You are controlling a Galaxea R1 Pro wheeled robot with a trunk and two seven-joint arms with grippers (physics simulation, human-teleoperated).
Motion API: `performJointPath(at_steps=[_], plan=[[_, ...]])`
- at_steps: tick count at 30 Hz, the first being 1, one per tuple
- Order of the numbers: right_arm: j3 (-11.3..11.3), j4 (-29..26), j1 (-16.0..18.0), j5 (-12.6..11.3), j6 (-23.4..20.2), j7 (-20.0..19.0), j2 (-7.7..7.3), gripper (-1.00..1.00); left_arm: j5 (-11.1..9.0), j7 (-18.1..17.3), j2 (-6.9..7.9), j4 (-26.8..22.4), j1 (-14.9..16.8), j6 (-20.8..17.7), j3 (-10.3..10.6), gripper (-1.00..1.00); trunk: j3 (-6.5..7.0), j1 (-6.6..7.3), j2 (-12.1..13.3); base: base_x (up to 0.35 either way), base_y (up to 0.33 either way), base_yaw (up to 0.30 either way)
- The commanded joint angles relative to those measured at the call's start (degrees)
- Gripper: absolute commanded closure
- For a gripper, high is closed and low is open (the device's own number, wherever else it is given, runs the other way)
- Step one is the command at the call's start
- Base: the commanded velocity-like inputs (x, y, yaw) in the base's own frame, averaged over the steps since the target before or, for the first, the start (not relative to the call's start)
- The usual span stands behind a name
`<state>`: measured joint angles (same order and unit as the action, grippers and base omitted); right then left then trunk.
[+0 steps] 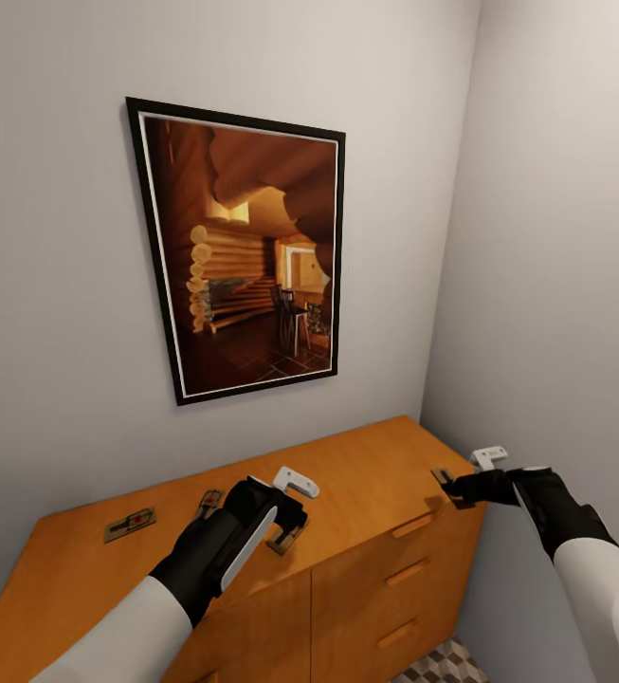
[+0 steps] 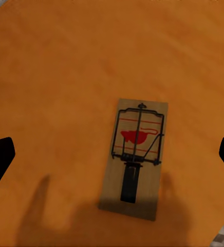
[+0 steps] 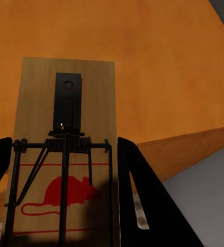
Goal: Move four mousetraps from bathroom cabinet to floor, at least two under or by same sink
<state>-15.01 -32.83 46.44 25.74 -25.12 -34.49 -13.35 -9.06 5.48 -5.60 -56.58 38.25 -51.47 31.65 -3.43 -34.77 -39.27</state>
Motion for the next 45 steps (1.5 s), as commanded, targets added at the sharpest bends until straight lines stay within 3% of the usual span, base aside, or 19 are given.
performJointPath(at_steps=[1, 13, 42, 45], plan=[[-0.34, -0.49, 0.05, 0.51, -0.44, -0.53, 0.03, 1.0, -0.6, 0.58, 0.03, -0.04, 0.07, -0.21, 0.12, -1.0, -0.11, -0.02, -0.09, 0.0, 0.0, 0.0], [-0.23, -4.62, 0.05, 0.53, -3.58, -0.78, -0.01, 1.0, -0.66, 0.58, -0.11, -0.02, 0.07, -0.21, 0.17, -1.0, -0.11, -0.02, -0.09, 0.0, 0.0, 0.0], [-0.02, -4.7, 0.05, 0.53, -3.89, -0.58, 0.08, 1.0, -0.87, 0.05, -0.63, 2.59, 0.07, 0.55, 0.26, -1.0, -5.32, -6.39, -11.73, 0.0, 0.0, 0.0], [-0.02, -4.7, 0.05, 0.53, -3.89, -0.58, 0.08, 1.0, -0.81, 0.05, -0.64, 2.56, 0.07, 0.57, 0.26, -1.0, -5.32, -6.39, -11.73, 0.0, 0.0, 0.0]])
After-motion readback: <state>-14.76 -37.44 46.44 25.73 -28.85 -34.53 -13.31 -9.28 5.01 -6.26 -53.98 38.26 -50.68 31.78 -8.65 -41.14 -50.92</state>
